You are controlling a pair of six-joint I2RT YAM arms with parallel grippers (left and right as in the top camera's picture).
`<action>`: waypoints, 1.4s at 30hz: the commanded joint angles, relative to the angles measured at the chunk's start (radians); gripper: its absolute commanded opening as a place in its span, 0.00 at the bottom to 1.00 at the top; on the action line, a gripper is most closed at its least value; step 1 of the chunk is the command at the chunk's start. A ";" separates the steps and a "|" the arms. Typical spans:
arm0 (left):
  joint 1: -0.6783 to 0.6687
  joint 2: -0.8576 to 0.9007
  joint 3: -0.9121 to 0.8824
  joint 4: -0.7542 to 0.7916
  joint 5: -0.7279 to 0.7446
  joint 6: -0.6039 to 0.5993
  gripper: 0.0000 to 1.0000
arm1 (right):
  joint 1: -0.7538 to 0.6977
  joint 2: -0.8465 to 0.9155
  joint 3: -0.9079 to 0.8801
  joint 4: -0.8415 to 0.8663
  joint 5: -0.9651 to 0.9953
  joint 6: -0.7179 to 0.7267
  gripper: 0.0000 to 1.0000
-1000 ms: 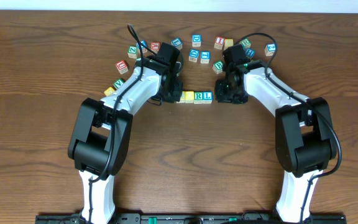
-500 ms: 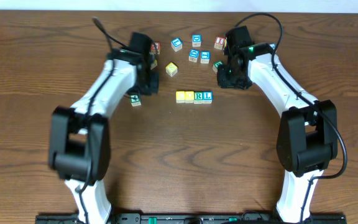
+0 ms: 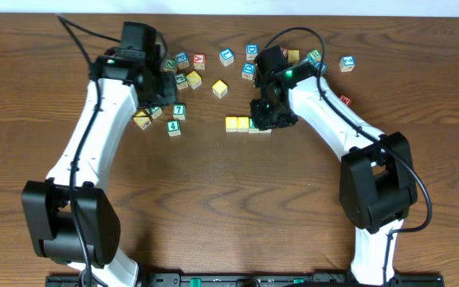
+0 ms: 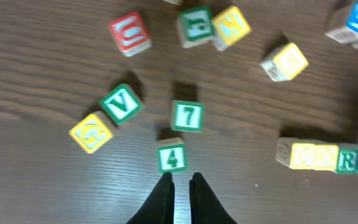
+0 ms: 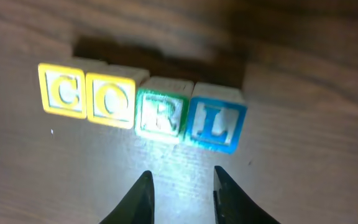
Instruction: Spell out CORL
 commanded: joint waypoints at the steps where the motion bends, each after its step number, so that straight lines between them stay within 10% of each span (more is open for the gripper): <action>1: 0.023 0.001 0.014 -0.009 -0.009 -0.016 0.11 | 0.010 -0.019 0.015 -0.016 -0.005 0.040 0.25; 12: 0.025 0.001 0.014 -0.019 -0.009 -0.016 0.11 | 0.112 -0.019 -0.069 0.031 0.146 0.147 0.16; 42: 0.025 0.002 0.013 -0.030 -0.009 -0.017 0.11 | 0.131 -0.019 -0.173 0.202 0.289 0.278 0.29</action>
